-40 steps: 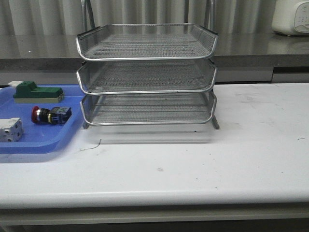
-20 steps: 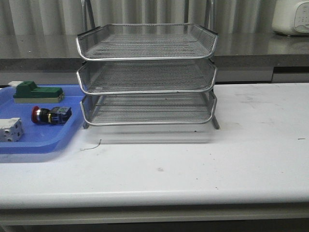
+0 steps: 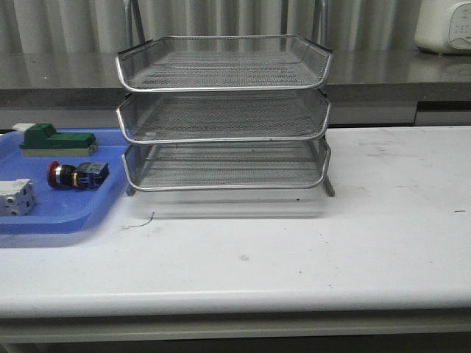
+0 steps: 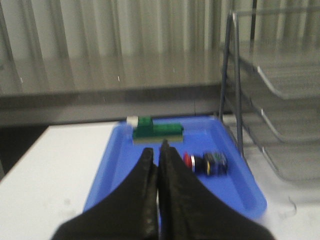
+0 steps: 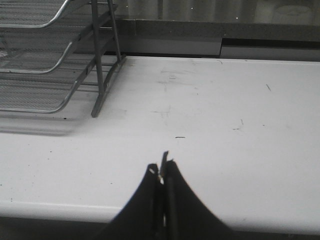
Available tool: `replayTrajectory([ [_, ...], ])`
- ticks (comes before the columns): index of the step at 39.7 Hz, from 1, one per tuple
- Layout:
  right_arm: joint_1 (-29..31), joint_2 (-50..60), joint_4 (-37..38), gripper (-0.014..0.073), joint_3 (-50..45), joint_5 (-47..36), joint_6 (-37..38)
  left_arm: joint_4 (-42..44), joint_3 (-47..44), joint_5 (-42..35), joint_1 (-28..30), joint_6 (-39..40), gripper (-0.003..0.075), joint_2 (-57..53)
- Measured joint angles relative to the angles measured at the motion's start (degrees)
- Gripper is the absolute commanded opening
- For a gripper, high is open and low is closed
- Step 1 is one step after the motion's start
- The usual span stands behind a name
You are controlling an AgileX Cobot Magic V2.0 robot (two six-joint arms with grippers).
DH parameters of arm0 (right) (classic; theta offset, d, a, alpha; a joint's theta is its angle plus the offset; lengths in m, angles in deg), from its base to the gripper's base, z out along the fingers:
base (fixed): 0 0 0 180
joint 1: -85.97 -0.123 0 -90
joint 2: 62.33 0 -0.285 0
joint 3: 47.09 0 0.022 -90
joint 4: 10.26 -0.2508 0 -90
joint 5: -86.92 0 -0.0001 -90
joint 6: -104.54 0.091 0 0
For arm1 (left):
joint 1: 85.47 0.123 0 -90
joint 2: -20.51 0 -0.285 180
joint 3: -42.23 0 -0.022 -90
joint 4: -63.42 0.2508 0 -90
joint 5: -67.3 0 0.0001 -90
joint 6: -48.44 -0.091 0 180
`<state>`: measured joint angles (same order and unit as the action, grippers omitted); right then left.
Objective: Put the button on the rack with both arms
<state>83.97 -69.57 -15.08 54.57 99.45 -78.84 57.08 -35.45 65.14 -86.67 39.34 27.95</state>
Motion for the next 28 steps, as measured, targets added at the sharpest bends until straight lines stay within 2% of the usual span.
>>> replayTrajectory([
  [3,0.0,0.0,0.0,-0.0111,2.1,0.0,0.0,0.0,0.5,-4.4,0.0,0.0,-0.0018,0.0],
  [7,0.0,0.0,0.0,-0.0111,6.4,0.0,0.0,-0.1,3.2,-4.4,0.0,0.0,-0.0018,0.0],
  [12,0.0,-1.1,0.0,-0.0111,13.2,3.1,0.0,-0.1,10.7,0.5,0.0,0.0,-0.0018,1.1],
  [19,0.0,-11.0,-0.4,-0.0111,21.6,10.6,0.0,0.1,19.2,11.3,0.0,0.0,-0.0019,9.9],
  [28,0.0,-21.6,-3.7,-0.0109,24.7,12.4,0.0,0.3,21.6,13.9,0.0,0.0,-0.0018,19.5],
])
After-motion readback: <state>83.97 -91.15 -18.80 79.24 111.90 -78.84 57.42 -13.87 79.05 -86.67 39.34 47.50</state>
